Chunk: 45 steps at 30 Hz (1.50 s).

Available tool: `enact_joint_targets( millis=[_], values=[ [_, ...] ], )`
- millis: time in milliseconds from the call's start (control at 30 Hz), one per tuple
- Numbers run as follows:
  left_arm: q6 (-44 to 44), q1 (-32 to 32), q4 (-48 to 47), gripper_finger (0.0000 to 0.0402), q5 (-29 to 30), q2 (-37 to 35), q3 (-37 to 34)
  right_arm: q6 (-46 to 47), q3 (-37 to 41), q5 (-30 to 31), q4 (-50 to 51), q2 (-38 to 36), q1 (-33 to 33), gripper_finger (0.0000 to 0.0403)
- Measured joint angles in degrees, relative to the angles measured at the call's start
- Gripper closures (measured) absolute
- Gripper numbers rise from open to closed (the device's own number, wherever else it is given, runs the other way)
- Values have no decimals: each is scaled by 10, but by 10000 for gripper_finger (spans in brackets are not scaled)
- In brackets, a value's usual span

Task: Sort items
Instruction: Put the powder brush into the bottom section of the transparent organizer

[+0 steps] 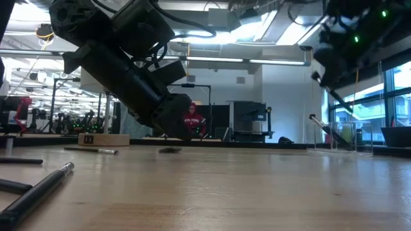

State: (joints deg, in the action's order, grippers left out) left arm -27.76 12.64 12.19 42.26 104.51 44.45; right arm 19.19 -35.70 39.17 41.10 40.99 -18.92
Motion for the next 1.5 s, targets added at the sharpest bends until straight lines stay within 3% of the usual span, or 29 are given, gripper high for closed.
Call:
enact_joint_targets(
  millis=[167, 533, 900, 1233, 1500],
  values=[
    [0, 0, 0, 258, 0, 0, 0, -3, 63, -21, -58, -17, 0, 348],
    [-1, 0, 0, 258, 1, 0, 0, -10, 52, -32, -55, -4, 0, 348],
    [0, 0, 0, 258, 1, 0, 0, -3, 51, -18, -52, 66, 0, 348],
    [0, 0, -4, 258, 1, 0, 0, -20, 51, -53, -56, 67, 0, 348],
    [0, 0, -4, 258, -3, 0, 0, -6, 60, -43, -66, 66, 0, 347]
  ],
)
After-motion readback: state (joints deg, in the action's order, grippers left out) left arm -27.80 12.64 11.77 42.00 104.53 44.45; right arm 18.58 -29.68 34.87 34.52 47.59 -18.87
